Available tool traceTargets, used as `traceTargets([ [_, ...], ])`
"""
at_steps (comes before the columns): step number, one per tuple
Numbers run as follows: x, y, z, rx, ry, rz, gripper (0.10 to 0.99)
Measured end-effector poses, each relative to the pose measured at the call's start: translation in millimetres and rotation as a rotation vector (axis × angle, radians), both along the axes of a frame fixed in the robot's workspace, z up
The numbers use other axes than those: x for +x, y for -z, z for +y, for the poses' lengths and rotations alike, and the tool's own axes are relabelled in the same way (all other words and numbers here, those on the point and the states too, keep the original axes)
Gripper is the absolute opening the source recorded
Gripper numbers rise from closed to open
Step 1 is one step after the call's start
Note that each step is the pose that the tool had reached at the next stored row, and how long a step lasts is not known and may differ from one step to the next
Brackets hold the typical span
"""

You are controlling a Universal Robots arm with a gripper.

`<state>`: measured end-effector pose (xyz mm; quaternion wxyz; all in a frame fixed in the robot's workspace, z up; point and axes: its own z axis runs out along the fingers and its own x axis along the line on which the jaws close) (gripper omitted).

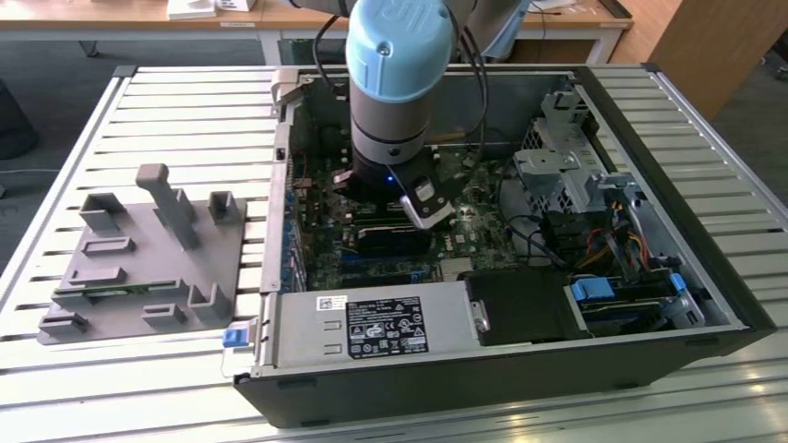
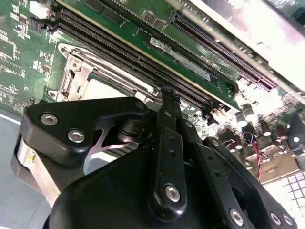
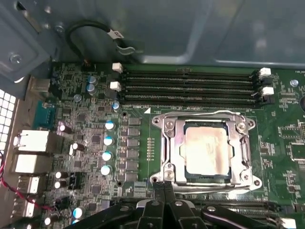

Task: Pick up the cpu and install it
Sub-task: 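Install the second cpu locking lever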

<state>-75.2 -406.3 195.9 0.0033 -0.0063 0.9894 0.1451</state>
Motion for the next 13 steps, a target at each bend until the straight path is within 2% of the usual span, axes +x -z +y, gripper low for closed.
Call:
traceTargets([
  [4,0.0,2.4,0.0,0.018,0.0,0.0,0.106],
  [11,-0.5,4.5,0.0,0.033,0.0,-0.0001,0.106],
  [13,-4.0,5.7,0.0,0.037,0.0,0.0,0.106],
])
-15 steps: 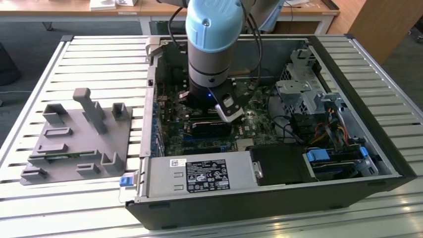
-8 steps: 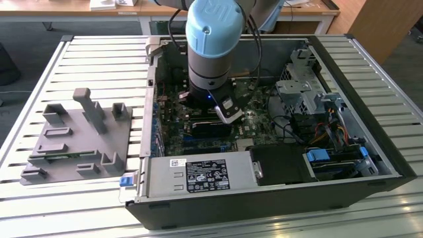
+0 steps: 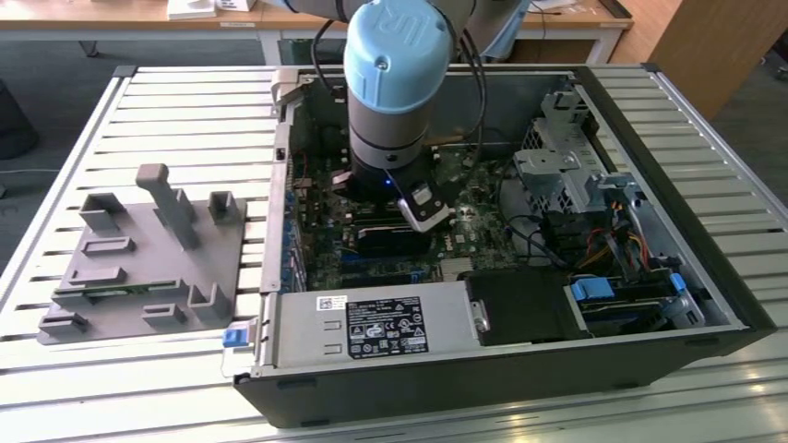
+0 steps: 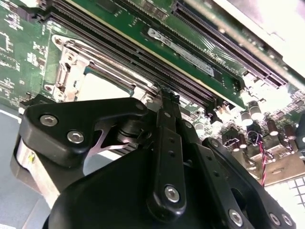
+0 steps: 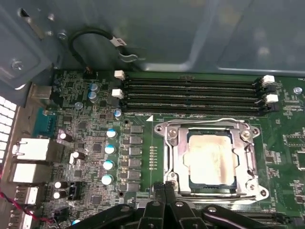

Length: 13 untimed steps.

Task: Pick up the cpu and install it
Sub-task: 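Install the second cpu locking lever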

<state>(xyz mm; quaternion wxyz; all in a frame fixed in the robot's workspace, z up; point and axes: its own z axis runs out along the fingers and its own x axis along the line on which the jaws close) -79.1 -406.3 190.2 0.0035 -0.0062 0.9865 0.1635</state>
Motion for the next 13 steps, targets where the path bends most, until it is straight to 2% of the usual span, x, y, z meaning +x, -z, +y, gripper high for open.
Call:
traceTargets([
  [7,-1.9,2.8,0.2,0.008,0.0,0.0,0.106],
  [13,-1.8,-0.2,0.3,0.009,0.0,-0.0003,0.106],
])
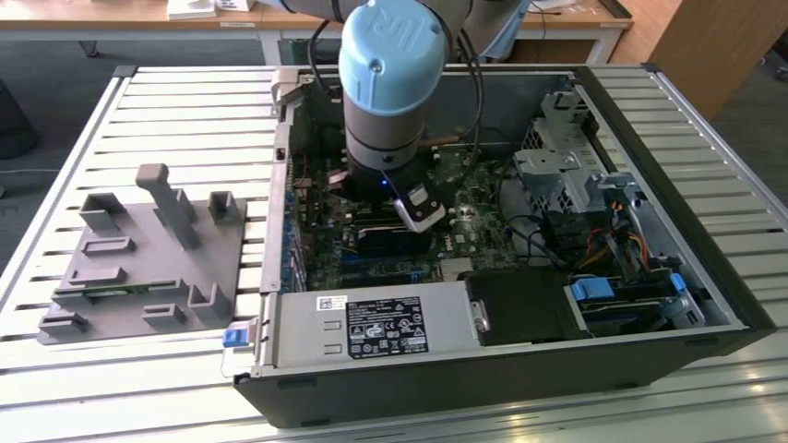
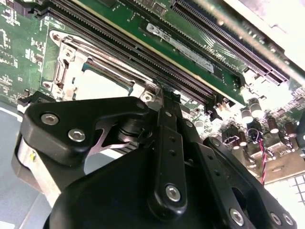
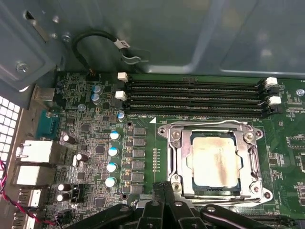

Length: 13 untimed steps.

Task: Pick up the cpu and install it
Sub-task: 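Install the second cpu locking lever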

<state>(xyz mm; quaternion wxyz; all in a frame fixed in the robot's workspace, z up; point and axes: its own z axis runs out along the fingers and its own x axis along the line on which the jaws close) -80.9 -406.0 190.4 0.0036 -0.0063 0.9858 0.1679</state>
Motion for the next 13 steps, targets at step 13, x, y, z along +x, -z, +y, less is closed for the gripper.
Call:
traceTargets([
  [13,-0.1,-30.1,-0.1,0.0,0.0,0.0002,0.106],
])
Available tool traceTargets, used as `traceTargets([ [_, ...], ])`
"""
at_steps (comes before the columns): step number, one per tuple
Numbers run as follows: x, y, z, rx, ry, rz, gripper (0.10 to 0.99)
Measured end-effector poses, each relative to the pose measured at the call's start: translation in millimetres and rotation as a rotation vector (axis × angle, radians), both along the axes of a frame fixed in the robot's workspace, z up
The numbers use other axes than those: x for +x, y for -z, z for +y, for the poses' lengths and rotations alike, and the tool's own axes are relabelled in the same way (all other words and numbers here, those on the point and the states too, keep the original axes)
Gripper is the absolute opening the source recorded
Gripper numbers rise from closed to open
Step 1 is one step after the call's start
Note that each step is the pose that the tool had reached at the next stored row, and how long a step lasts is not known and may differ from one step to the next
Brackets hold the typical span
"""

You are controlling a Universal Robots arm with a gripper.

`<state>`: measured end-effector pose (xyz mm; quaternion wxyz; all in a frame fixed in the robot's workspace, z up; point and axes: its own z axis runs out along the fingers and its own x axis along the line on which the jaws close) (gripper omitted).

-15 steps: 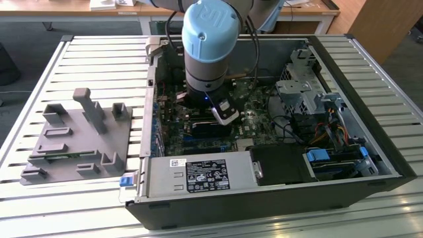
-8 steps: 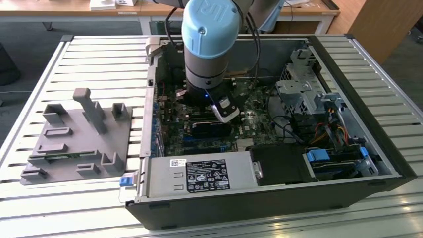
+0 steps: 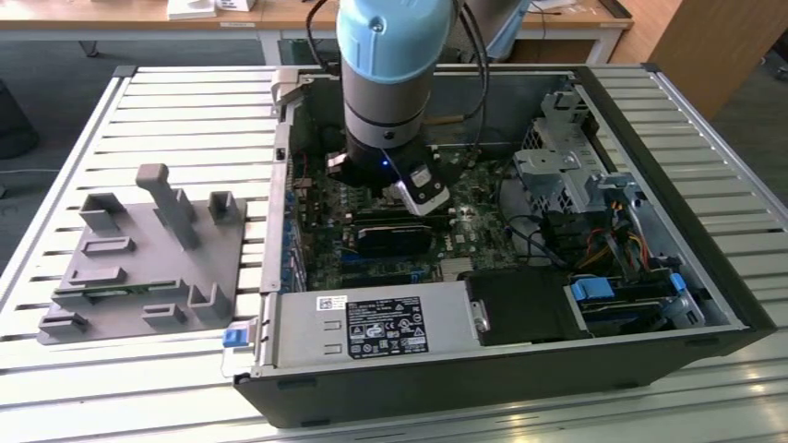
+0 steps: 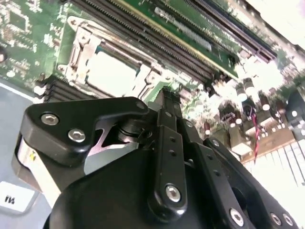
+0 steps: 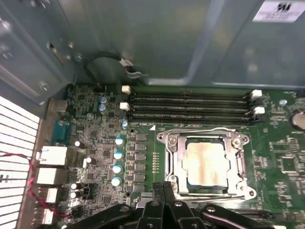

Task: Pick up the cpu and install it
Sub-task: 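Install the second cpu locking lever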

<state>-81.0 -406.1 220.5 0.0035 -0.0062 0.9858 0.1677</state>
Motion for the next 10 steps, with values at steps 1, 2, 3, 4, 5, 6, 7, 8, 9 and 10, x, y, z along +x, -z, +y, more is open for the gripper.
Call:
traceTargets([
  [1,0.0,-3.6,0.0,0.0,0.0,0.0,0.106],
  [2,0.0,-6.8,0.0,0.0,0.0,0.0001,0.106],
  [3,0.0,-11.0,0.0,0.0,0.0,0.0,0.106],
  [4,0.0,-14.9,0.0,0.0,0.0,0.0001,0.106],
  [5,0.0,-18.2,0.0,0.0,0.0,0.0001,0.106],
  [6,0.0,-21.2,0.0,0.0,0.0,0.0001,0.106],
  [7,0.0,-24.2,0.0,0.0,0.0,0.0,0.106],
  [8,0.0,-27.3,0.0,0.0,0.0,0.0001,0.106],
  [9,0.0,-30.8,0.0,0.0,0.0,0.0001,0.106],
  [10,0.0,-33.4,0.0,0.001,0.0,0.0,0.106],
])
